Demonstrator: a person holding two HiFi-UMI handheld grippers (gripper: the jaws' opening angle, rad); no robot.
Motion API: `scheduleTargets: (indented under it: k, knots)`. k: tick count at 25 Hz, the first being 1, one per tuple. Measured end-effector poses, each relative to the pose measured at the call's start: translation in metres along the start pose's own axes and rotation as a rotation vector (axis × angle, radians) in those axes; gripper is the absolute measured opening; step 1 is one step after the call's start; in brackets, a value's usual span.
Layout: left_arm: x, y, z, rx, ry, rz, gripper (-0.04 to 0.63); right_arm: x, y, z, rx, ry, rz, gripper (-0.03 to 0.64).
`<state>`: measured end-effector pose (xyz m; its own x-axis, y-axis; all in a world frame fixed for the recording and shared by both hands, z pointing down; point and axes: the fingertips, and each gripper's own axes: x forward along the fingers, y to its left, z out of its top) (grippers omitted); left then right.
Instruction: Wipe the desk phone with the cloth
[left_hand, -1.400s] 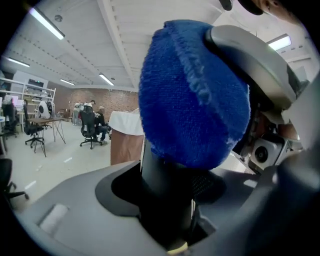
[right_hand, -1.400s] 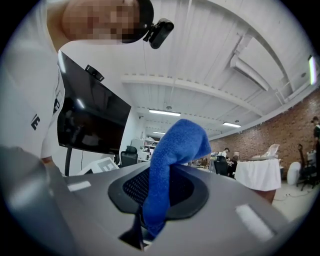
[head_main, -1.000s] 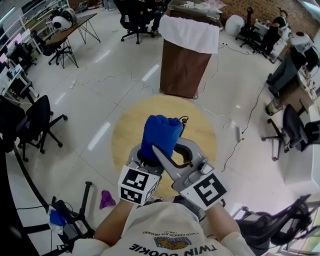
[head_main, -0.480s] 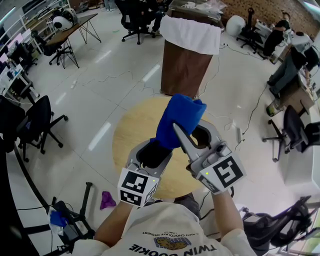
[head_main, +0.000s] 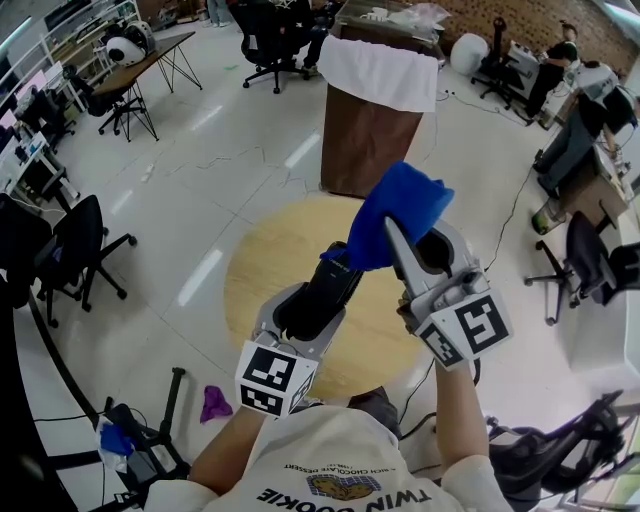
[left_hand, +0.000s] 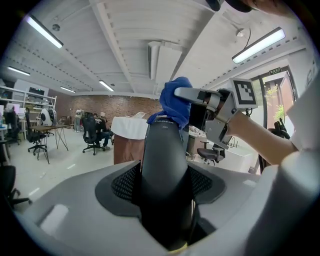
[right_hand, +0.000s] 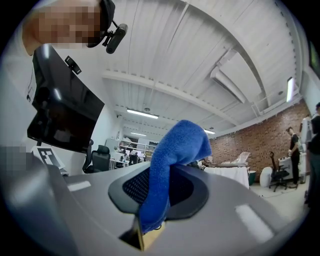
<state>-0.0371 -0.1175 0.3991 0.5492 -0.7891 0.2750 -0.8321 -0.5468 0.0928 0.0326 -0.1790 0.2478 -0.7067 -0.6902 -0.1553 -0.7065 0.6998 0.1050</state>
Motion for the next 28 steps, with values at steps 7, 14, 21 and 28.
scheduleTargets:
  k: [7,14,21,28]
  knots:
    - [0.002,0.001,0.000,-0.004,-0.008,0.002,0.262,-0.012,-0.009,0.015,-0.015,-0.038,-0.060,0.064]
    - [0.002,0.014,0.007,-0.008,-0.023,0.021,0.262,-0.027,0.002,0.006,-0.021,-0.028,-0.122,0.064]
    - [0.003,0.000,0.003,0.045,-0.029,-0.008,0.262,-0.009,0.010,-0.028,0.041,0.081,-0.024,0.064]
    - [0.004,-0.006,-0.001,0.082,-0.011,-0.011,0.262,0.018,0.007,-0.025,-0.003,0.134,0.047,0.064]
